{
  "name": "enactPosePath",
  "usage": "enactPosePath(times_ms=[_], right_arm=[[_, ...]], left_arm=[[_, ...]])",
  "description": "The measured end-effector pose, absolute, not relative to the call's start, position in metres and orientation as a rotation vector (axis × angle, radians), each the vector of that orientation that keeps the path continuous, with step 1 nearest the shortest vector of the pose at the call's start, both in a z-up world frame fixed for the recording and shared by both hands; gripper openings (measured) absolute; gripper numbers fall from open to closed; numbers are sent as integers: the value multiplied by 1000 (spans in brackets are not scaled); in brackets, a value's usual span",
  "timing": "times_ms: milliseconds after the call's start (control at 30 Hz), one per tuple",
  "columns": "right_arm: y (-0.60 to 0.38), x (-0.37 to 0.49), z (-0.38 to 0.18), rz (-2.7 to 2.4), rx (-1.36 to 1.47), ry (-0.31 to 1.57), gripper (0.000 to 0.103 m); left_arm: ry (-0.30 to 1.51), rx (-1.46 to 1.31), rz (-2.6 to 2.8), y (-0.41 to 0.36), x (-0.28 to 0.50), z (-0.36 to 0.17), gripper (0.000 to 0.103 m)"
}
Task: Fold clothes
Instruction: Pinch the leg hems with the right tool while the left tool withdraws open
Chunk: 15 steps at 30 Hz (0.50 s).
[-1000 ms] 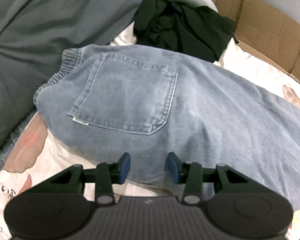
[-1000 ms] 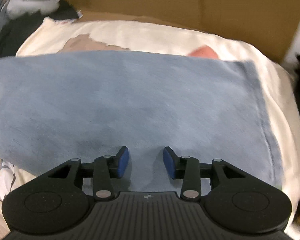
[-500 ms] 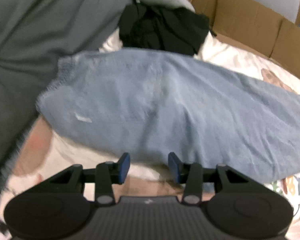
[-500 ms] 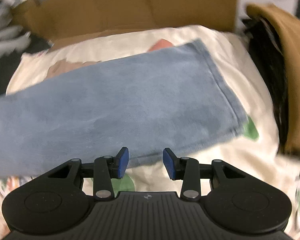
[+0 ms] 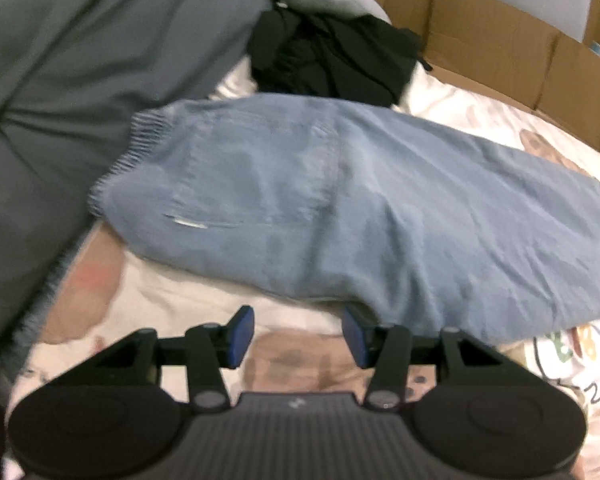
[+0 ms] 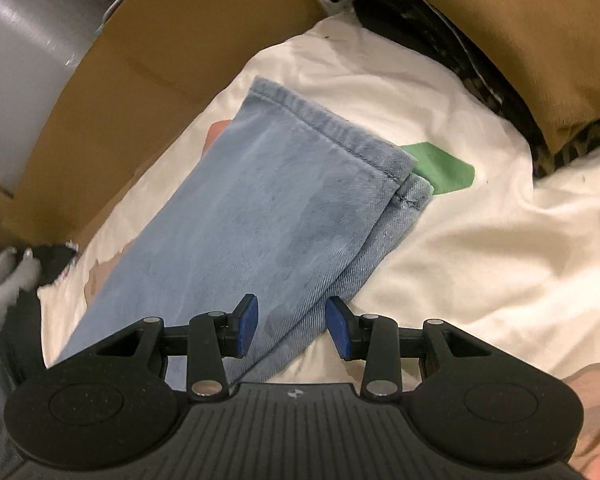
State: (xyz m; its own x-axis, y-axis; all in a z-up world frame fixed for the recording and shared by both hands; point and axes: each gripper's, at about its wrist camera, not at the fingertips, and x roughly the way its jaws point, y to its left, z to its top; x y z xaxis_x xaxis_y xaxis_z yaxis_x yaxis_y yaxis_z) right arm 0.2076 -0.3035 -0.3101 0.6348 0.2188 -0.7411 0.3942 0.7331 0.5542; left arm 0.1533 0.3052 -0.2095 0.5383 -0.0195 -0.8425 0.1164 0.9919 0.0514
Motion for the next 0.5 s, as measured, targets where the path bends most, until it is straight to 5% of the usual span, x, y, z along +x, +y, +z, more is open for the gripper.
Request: enactPosePath(times_ms=[167, 233, 333, 500], right_arm=[[-307, 216, -315, -136, 817, 905, 43], [-309, 215, -316, -156, 852, 902, 22], [-313, 211, -315, -165, 888, 887, 8], [-312, 205, -306, -190, 872, 878, 2]], left_arm=[[983, 113, -143, 288, 147, -219, 51], [974, 127, -160, 284, 143, -220, 51], [966, 136, -177, 282, 138, -222, 51], [974, 141, -203, 280, 129, -227, 51]])
